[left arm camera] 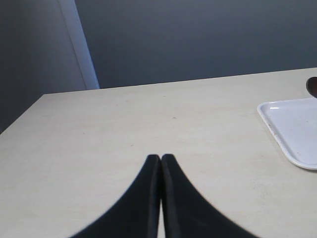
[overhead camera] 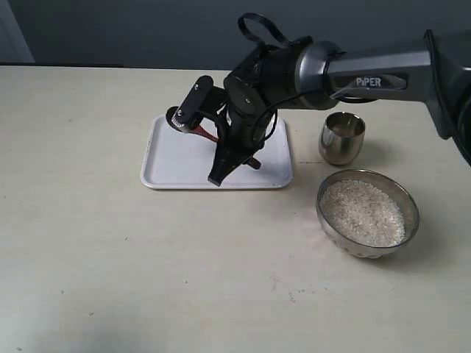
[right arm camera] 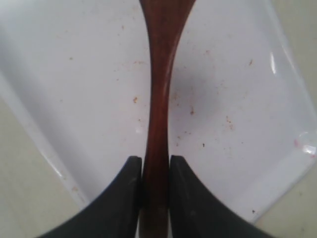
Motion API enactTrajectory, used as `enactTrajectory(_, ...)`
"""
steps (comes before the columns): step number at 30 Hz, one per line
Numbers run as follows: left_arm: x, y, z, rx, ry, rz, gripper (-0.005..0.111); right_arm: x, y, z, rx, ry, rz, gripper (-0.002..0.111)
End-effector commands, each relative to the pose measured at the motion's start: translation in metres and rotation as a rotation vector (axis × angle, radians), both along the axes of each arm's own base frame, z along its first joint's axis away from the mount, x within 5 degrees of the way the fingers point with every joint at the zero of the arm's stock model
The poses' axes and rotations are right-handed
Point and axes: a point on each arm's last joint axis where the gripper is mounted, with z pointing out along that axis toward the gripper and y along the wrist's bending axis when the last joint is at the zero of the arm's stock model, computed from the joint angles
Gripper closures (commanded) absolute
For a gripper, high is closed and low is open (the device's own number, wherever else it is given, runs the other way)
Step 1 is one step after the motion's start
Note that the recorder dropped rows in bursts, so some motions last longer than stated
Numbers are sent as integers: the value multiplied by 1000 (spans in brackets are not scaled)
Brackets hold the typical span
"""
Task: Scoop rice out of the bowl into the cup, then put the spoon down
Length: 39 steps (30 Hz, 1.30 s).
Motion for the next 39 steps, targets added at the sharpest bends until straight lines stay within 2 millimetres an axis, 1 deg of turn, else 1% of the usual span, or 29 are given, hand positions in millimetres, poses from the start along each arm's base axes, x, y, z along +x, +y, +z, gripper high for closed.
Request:
enactTrajectory(1,0,0,2,-7,-19,-7,106,2,2,2,16,-20,11,109)
enactTrajectory(4,0,0,2,-7,-19,-7,106,2,2,2,14,-23,13,109)
enactTrajectory(6,0,0,2,-7,-19,-7,106,2,2,2,14,-23,13,106)
enactTrajectory(8,0,0,2,-7,-19,-7,106,2,2,2,14,-23,13,97)
enactTrajectory(12,0,0,2,-7,-19,-7,106,2,0,1,4,-12,6,72)
enactTrajectory(14,0,0,2,-7,-19,-7,106,1,-1,1,-12,1,-4,62)
enactTrajectory(17,0,0,2,-7,-19,-7,106,-1,-4,2,-32,19,-26,57)
enactTrajectory(20,0,0,2,-7,-19,-7,106,-3,-9,11,-40,37,-82,59)
enactTrajectory(22,0,0,2,-7,-19,-7,106,-6,-12,20,-48,43,-101,61)
enactTrajectory(23,0,0,2,-7,-19,-7,106,-7,-14,27,-49,44,-114,65)
enactTrajectory(25,0,0,2,-7,-19,-7,106,-10,-18,43,-35,38,-143,77)
enactTrajectory(26,0,0,2,-7,-19,-7,106,-12,-21,52,-29,34,-156,89)
enactTrajectory(28,0,0,2,-7,-19,-7,106,-17,-25,71,0,32,-173,108)
enactTrajectory(34,0,0,2,-7,-19,-7,106,-32,-42,136,129,-30,-247,108)
enactTrajectory(37,0,0,2,-7,-19,-7,106,-45,-56,167,184,-49,-297,108)
enactTrajectory(39,0,0,2,-7,-19,-7,106,-55,-66,185,210,-37,-341,108)
